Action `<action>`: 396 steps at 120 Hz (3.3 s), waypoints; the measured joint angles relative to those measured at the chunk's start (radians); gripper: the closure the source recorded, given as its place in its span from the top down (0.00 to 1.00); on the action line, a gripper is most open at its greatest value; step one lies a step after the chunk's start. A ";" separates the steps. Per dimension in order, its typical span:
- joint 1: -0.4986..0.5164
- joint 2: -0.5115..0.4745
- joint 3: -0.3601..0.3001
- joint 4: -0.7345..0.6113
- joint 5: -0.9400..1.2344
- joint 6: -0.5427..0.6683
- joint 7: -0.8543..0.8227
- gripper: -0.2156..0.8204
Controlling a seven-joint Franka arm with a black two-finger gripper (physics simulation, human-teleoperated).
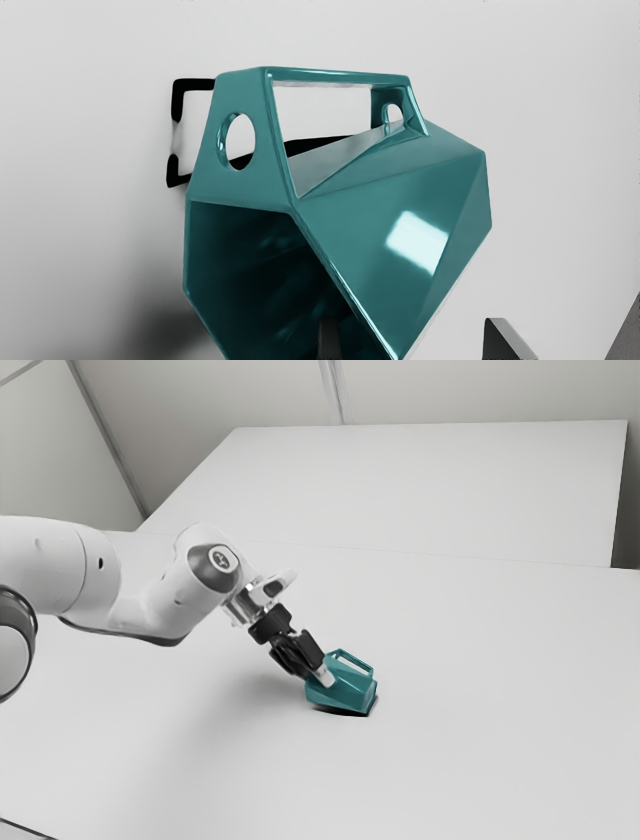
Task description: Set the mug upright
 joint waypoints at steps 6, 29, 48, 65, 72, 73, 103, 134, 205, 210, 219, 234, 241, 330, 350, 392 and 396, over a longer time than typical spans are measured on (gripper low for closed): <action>0.000 0.003 0.000 -0.002 -0.009 0.006 0.011 0.37; 0.009 0.028 0.000 -0.005 -0.063 0.033 0.071 0.27; 0.011 0.041 0.000 0.001 -0.099 0.057 0.134 0.15; 0.010 0.030 -0.014 0.016 -0.108 0.073 0.182 0.07; 0.006 0.027 -0.024 0.024 -0.109 0.079 0.199 0.06; 0.005 0.027 -0.025 0.025 -0.109 0.080 0.201 0.06; 0.000 0.001 -0.045 0.038 -0.109 0.102 0.255 0.04; -0.012 -0.044 -0.060 0.037 -0.081 0.131 0.280 0.03; -0.056 -0.072 -0.075 0.119 0.561 0.175 0.058 0.03; -0.056 -0.070 -0.074 0.120 0.614 0.181 0.040 0.03; -0.056 -0.066 -0.073 0.118 0.694 0.188 0.009 0.03; -0.056 -0.021 -0.073 0.148 0.810 0.201 -0.033 0.03; -0.058 0.004 -0.073 0.164 0.854 0.216 -0.049 0.03; -0.086 0.048 -0.073 0.185 0.967 0.298 -0.167 0.29; -0.086 0.026 -0.073 0.185 0.965 0.301 -0.177 0.56; -0.074 -0.162 -0.019 0.316 0.900 0.111 -0.268 0.75; -0.066 -0.163 -0.017 0.379 0.898 0.056 -0.287 0.75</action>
